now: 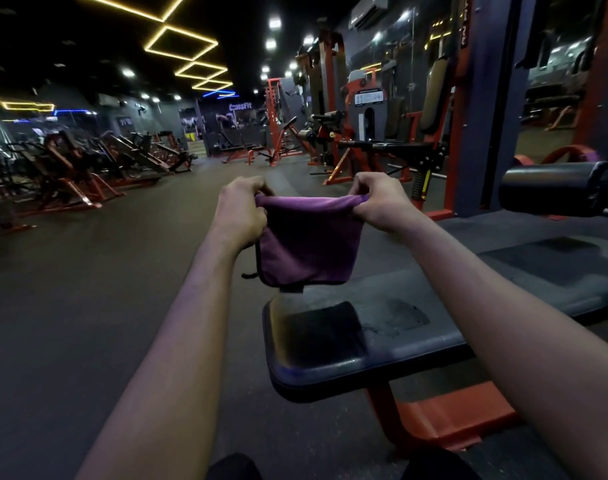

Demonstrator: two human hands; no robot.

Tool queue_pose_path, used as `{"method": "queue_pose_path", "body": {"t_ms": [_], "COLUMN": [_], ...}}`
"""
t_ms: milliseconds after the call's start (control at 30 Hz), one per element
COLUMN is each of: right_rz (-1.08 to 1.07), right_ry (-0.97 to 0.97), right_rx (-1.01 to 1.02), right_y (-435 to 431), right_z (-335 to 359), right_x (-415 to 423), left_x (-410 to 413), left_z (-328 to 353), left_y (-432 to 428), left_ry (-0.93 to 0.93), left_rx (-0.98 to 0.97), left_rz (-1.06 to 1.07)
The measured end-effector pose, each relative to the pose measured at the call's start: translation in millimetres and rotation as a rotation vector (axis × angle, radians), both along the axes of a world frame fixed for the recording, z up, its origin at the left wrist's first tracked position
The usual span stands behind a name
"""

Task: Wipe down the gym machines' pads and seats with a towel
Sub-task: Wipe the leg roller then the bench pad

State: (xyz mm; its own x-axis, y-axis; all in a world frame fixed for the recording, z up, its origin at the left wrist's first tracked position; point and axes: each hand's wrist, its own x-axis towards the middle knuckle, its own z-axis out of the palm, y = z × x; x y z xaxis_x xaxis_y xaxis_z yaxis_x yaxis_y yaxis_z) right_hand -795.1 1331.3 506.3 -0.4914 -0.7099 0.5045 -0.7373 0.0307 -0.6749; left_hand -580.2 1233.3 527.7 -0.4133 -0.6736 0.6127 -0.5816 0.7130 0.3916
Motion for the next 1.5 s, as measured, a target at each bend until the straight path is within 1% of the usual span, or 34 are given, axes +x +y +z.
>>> {"method": "queue_pose_path", "body": {"t_ms": [33, 67, 133, 167, 200, 233, 300, 333, 367, 400, 433, 467, 500, 533, 567, 633, 667, 700, 767, 833, 900, 967, 1033, 1067, 1100, 1200, 1267, 1333, 1367, 1433, 1500], "right_rz": [0.049, 0.128, 0.334, 0.429, 0.504, 0.555, 0.576, 0.551, 0.492, 0.413, 0.322, 0.241, 0.195, 0.197, 0.245, 0.396, 0.444, 0.444, 0.395, 0.378, 0.387, 0.481, 0.573, 0.570, 0.527, 0.301, 0.183, 0.095, 0.046, -0.055, -0.139], "right_ry": [0.009, 0.017, 0.029, 0.031, 0.021, 0.005, -0.075, -0.124, -0.151, -0.133, -0.051, 0.077, 0.214, 0.326, 0.392, 0.404, 0.407, 0.437, 0.490, 0.572, 0.692, 0.750, 0.729, 0.706, 0.684, 0.662, 0.638, 0.594, 0.561, 0.479, 0.412], "right_rx": [0.046, 0.146, 0.432, 0.569, 0.682, 0.768, 0.857, 0.856, 0.832, 0.805, 0.797, 0.815, 0.842, 0.859, 0.858, 0.831, 0.816, 0.797, 0.755, 0.743, 0.715, 0.672, 0.684, 0.677, 0.655, 0.562, 0.549, 0.562, 0.580, 0.638, 0.684], "right_y": [4.1, 9.5, 22.2, 29.1, 35.7, 40.3, 43.9, 42.1, 37.0, 31.8, 26.4, 22.3, 19.8, 17.1, 17.0, 16.4, 13.4, 14.0, 13.4, 11.3, 7.9, 2.7, 2.2, 4.2, 6.5, 16.5, 15.3, 2.4, -8.3, -33.0, -51.9], "right_z": [0.1, 0.1, -4.5, -9.8, -15.7, -23.0, -39.8, -48.3, -56.3, -62.9, -67.8, -70.5, -74.6, -81.4, -88.4, -105.4, -118.1, -126.8, -131.3, -125.1, -124.1, -131.1, -142.7, -148.9, -154.9, -166.9, -170.8, -170.5, -169.2, -165.4, -165.0], "right_x": [-2.0, -3.6, -8.3, -10.9, -12.1, -13.0, -15.4, -16.9, -19.6, -19.9, -20.4, -17.9, -11.2, -3.3, 8.3, 29.9, 36.9, 39.5, 38.7, 36.5, 39.0, 47.0, 56.1, 59.3, 62.5, 78.6, 88.0, 92.8, 90.9, 88.7, 90.6], "left_x": [3.5, 8.7, 20.2, 24.0, 25.9, 26.4, 24.2, 21.0, 16.0, 11.9, 7.7, 4.1, 2.5, 1.3, 3.3, 10.5, 15.4, 18.3, 20.4, 18.7, 14.6, 9.5, 3.9, 0.3, -4.4, -18.1, -26.8, -30.5, -33.3, -34.1, -33.7], "left_z": [-1.7, -3.8, -12.8, -20.3, -28.0, -35.8, -50.4, -57.5, -64.6, -72.1, -80.1, -89.0, -98.0, -108.0, -116.6, -131.2, -137.9, -141.7, -151.1, -158.7, -166.4, -174.7, -183.9, -189.4, -195.6, -213.9, -227.6, -235.9, -237.7, -240.4, -240.0], "left_y": [0.7, 0.9, 1.0, 3.2, 5.6, 5.9, 2.3, -1.9, -7.9, -13.5, -19.1, -24.8, -28.5, -33.6, -37.0, -40.7, -43.3, -44.2, -50.3, -55.5, -59.8, -66.0, -72.9, -77.1, -81.8, -87.6, -88.5, -87.2, -87.7, -90.5, -89.3], "left_ry": [-0.008, -0.077, -0.359, -0.488, -0.578, -0.642, -0.710, -0.696, -0.644, -0.561, -0.474, -0.414, -0.403, -0.420, -0.440, -0.431, -0.398, -0.343, -0.217, -0.119, -0.059, -0.020, 0.015, 0.032, 0.051, 0.112, 0.229, 0.400, 0.450, 0.490, 0.486], "left_rx": [0.024, 0.072, 0.255, 0.394, 0.526, 0.606, 0.665, 0.681, 0.682, 0.658, 0.618, 0.573, 0.545, 0.551, 0.587, 0.678, 0.685, 0.650, 0.529, 0.451, 0.438, 0.483, 0.543, 0.573, 0.605, 0.639, 0.626, 0.680, 0.709, 0.739, 0.734], "left_rz": [-0.017, -0.045, -0.163, -0.254, -0.335, -0.382, -0.381, -0.366, -0.349, -0.325, -0.302, -0.282, -0.278, -0.288, -0.305, -0.355, -0.371, -0.374, -0.299, -0.172, -0.098, -0.086, -0.105, -0.115, -0.121, -0.082, -0.040, -0.019, -0.003, 0.012, 0.017]}}
